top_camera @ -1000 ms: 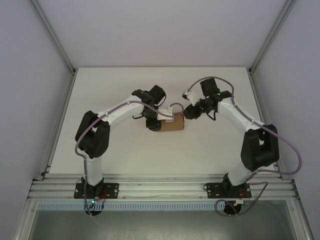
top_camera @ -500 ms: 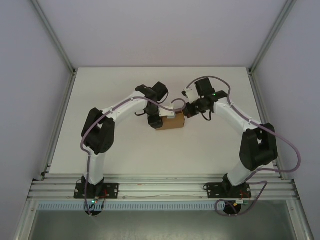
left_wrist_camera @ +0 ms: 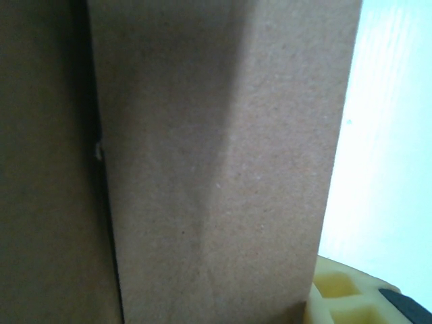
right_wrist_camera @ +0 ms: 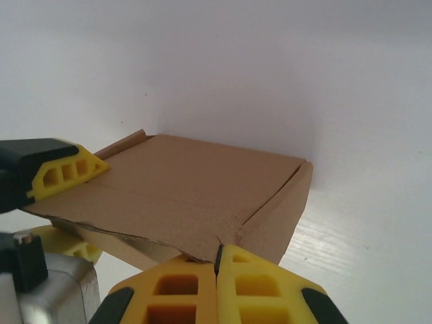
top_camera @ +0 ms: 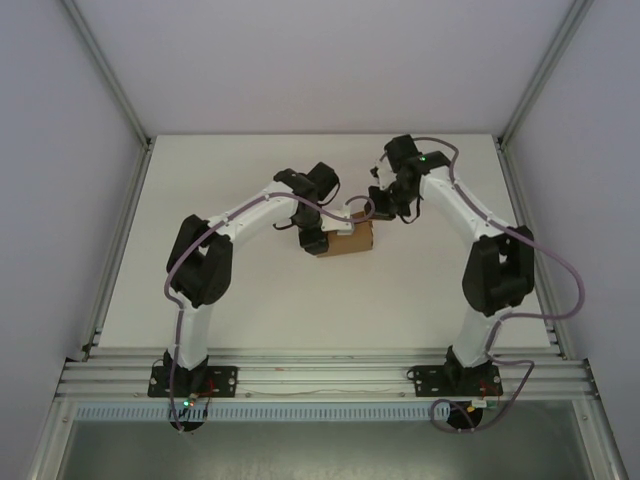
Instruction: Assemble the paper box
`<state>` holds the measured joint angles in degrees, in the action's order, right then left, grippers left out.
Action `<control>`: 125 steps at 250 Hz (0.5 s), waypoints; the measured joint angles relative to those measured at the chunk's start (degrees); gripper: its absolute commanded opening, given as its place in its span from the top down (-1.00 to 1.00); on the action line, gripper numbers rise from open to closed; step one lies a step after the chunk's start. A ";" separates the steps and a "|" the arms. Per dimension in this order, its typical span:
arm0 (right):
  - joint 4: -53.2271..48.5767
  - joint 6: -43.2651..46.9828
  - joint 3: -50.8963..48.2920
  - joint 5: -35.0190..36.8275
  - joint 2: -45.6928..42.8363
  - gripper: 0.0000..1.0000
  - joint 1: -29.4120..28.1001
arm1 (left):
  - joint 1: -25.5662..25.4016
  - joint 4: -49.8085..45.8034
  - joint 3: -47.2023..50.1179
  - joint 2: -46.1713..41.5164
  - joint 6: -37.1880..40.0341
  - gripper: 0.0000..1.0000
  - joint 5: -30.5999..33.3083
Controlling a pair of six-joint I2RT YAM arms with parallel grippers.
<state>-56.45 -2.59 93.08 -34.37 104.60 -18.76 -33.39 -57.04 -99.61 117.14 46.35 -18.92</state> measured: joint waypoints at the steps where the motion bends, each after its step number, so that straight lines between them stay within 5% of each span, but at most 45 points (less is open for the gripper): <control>1: -0.13 -0.04 0.15 -0.15 0.15 1.00 0.04 | 0.00 0.00 0.00 0.00 0.02 0.24 0.02; 95: -8.57 -2.08 8.24 -1.60 4.94 0.84 1.25 | -0.07 1.18 0.02 0.22 2.16 0.30 1.07; 125: -10.67 -1.77 10.64 -1.25 5.09 1.00 1.38 | -0.26 2.60 0.02 0.33 2.32 0.37 0.17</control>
<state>-67.11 -4.36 103.72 -35.62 109.69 -17.39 -33.65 -54.43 -99.59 117.47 48.66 -18.74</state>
